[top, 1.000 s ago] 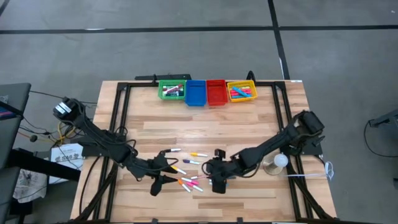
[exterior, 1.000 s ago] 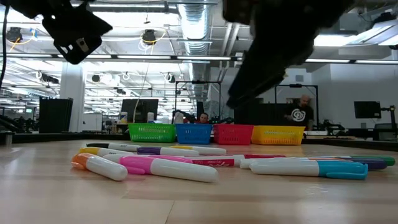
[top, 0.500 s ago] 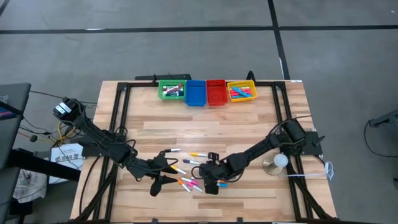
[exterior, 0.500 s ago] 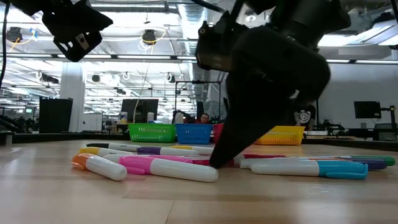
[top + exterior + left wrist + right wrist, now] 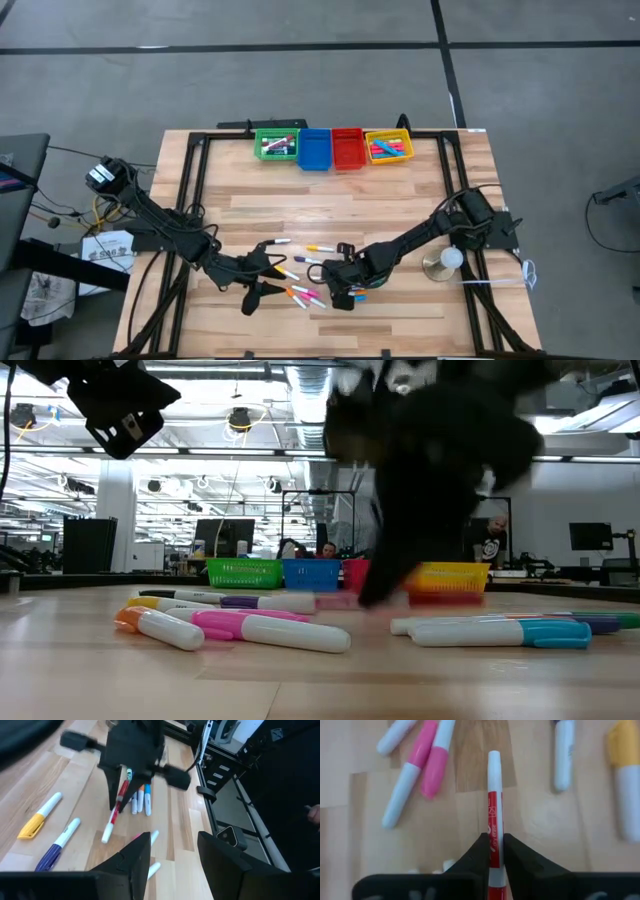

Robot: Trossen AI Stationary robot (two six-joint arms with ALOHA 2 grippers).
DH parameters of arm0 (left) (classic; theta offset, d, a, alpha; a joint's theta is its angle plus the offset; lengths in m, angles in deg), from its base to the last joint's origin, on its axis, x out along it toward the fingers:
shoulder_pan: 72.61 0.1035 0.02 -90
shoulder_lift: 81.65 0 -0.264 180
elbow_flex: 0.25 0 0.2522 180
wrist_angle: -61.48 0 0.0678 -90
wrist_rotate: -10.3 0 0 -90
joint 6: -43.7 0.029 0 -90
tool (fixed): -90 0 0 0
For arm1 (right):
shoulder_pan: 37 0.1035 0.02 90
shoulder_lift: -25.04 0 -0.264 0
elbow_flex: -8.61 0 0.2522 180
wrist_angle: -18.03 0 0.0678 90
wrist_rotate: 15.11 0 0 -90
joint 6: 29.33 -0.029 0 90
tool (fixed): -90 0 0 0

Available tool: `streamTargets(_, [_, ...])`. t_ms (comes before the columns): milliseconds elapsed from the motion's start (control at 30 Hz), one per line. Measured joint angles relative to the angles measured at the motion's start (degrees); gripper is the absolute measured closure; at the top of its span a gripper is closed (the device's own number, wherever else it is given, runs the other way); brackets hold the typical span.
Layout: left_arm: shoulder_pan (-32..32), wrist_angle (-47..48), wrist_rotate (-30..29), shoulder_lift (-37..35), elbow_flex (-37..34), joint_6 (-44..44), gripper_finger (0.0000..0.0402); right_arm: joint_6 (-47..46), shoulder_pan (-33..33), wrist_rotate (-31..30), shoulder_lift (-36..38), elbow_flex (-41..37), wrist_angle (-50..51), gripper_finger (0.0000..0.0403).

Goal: Pick & Place Markers
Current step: Put the small red marker pen into the red bin

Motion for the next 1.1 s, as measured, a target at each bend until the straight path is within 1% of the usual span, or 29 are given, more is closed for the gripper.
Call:
streamTargets(67, [0.0,0.07,0.02,-0.11,0.01,0.02,0.0239,0.22,-0.09,0.21,0.66,2.11,1.25,0.0366])
streamTargets(133, [0.0,0.23,0.02,-0.45,-0.01,0.02,0.0239,1.22,-0.12,0.11,1.84,3.6,5.67,0.0378])
streamTargets(167, [0.0,0.57,0.04,-0.96,-0.01,0.53,0.0239,1.59,-0.14,-0.01,1.96,4.84,6.31,0.0386])
streamTargets(267, [0.24,0.94,0.01,-3.33,-0.03,3.64,0.0239,2.42,-0.14,-1.32,4.27,7.59,9.83,0.0388])
streamTargets(300, [0.24,2.52,-0.11,-4.9,-0.06,5.17,0.0239,2.68,-0.16,-2.4,5.14,8.81,9.84,0.0385])
streamTargets(367, [0.55,2.72,-0.79,-7.75,-0.08,8.32,0.0239,2.89,-0.45,-4.4,7.25,10.54,11.65,0.0377])
streamTargets(433, [0.74,4.91,-1.45,-11.93,-0.08,12.21,0.0239,3.29,-1.24,-6.83,9.32,12.35,13.75,0.0374])
streamTargets(533, [1.39,5.31,-3.21,-17.6,0.01,17.15,0.0239,3.97,-2.87,-10.88,13.5,13.98,15.61,0.0384])
streamTargets(600, [1.6,6.28,-4.33,-21.33,-0.01,20.61,0.0239,4.57,-4.28,-13.08,16.26,14.97,14.25,0.0388])
streamTargets(633, [1.88,6.36,-4.53,-23.0,-0.01,22.39,0.0239,4.8,-5.05,-14.16,17.81,14.88,15.08,0.0388])
streamTargets(733, [2.82,11.55,-5.65,-27.79,-0.01,26.8,0.0239,4.92,-7.93,-16.3,21.53,14.84,15.35,0.0388])
streamTargets(833, [4.5,17.55,-5.79,-32.32,-0.01,29.06,0.0239,4.89,-11.06,-17.58,24.56,14.84,16.57,0.0381])
streamTargets(967, [6.82,26.33,-5.35,-38.44,-0.01,29.88,0.0239,4.88,-15.01,-17.8,26.64,14.82,17.85,0.0377])
streamTargets(1100, [9.7,31.75,-5.2,-42.36,-0.01,29.87,0.0239,5.02,-18.1,-16.86,27.08,14.85,19.09,0.0386])
